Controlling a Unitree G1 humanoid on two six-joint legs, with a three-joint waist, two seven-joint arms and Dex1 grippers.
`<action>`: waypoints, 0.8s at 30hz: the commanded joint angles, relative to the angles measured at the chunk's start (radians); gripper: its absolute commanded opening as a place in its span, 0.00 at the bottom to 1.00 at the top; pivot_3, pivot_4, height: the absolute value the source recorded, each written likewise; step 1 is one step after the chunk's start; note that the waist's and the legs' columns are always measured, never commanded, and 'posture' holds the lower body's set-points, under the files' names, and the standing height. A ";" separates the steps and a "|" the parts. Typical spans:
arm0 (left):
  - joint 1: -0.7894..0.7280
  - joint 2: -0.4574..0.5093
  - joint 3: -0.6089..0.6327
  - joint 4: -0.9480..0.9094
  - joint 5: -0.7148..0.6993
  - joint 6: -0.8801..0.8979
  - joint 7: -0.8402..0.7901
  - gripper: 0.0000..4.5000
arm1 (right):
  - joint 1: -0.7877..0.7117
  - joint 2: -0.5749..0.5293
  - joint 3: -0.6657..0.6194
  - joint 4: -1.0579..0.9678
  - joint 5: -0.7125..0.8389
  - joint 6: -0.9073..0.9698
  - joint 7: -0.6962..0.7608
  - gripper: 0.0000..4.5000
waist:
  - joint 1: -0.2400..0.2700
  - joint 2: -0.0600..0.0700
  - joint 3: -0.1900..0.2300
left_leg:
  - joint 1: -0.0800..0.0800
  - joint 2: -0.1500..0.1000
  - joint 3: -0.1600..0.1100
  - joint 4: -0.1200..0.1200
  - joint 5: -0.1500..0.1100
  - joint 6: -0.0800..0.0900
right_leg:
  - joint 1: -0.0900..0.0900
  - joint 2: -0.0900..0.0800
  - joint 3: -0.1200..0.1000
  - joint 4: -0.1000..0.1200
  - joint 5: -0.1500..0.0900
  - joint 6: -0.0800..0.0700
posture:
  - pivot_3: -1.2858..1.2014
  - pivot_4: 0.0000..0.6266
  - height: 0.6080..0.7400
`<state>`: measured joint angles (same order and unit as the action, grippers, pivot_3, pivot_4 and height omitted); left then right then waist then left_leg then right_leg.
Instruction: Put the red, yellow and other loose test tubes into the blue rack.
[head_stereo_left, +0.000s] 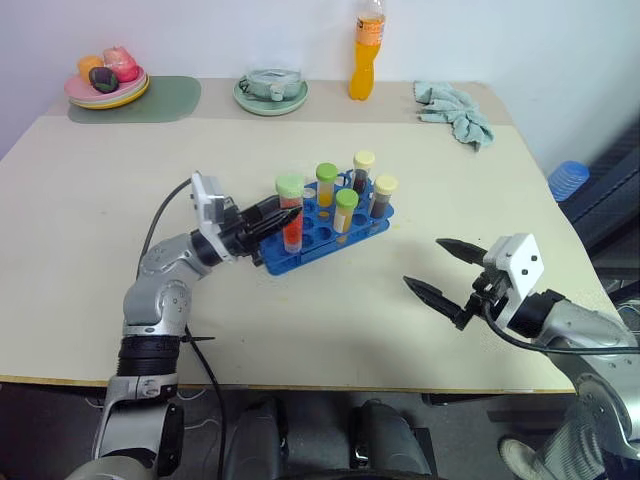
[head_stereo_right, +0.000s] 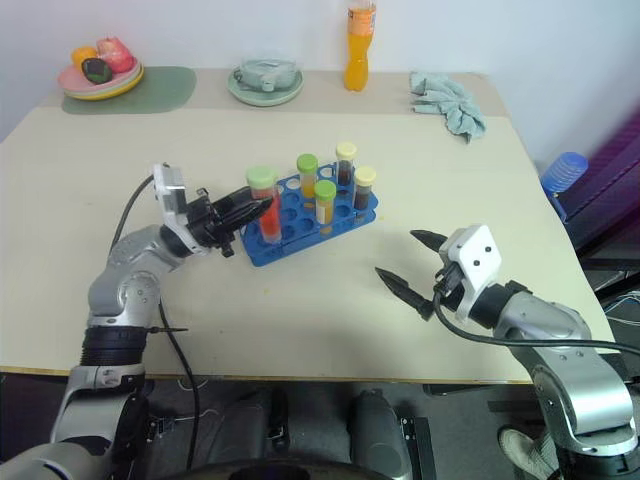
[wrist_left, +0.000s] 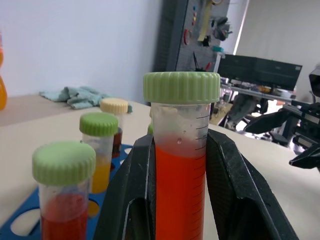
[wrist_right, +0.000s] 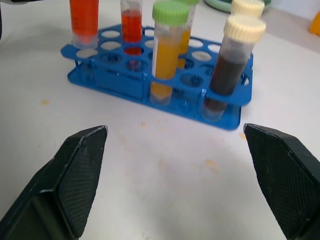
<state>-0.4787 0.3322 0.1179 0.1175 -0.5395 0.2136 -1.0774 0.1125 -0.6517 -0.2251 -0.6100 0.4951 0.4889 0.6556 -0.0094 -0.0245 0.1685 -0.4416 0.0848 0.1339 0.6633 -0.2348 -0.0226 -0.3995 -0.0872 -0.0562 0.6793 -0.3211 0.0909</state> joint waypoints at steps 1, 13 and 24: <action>-0.029 -0.003 -0.010 0.029 0.027 -0.059 0.005 0.17 | 0.033 0.010 -0.005 -0.025 -0.014 -0.052 0.009 1.00 | -0.001 0.000 0.000 | 0.000 0.000 0.000 0.000 0.000 0.000 | 0.000 0.000 0.000 0.000 0.000 0.000 | 0.52 0.24 1.00; -0.089 -0.034 -0.062 0.193 0.148 -0.235 0.054 0.17 | 0.048 0.018 0.020 -0.033 -0.044 -0.071 -0.018 1.00 | 0.000 0.000 0.000 | 0.000 0.000 0.000 0.000 0.000 0.000 | 0.001 0.000 0.000 0.000 0.000 0.000 | 0.52 0.24 1.00; -0.071 -0.038 -0.092 0.181 0.122 -0.220 -0.008 0.17 | 0.034 0.014 0.019 -0.034 -0.044 -0.062 -0.025 1.00 | -0.001 0.001 -0.001 | 0.001 0.000 0.000 0.000 0.000 0.000 | 0.001 0.000 0.000 0.000 0.000 0.000 | 0.52 0.24 1.00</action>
<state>-0.5475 0.2928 0.0414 0.2929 -0.4257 -0.0076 -1.0811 0.1563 -0.6377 -0.1999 -0.6100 0.4500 0.4330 0.6372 -0.0108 -0.0233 0.1677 -0.4408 0.0849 0.1338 0.6635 -0.2350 -0.0224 -0.3982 -0.0869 -0.0564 0.6790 -0.3212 0.0910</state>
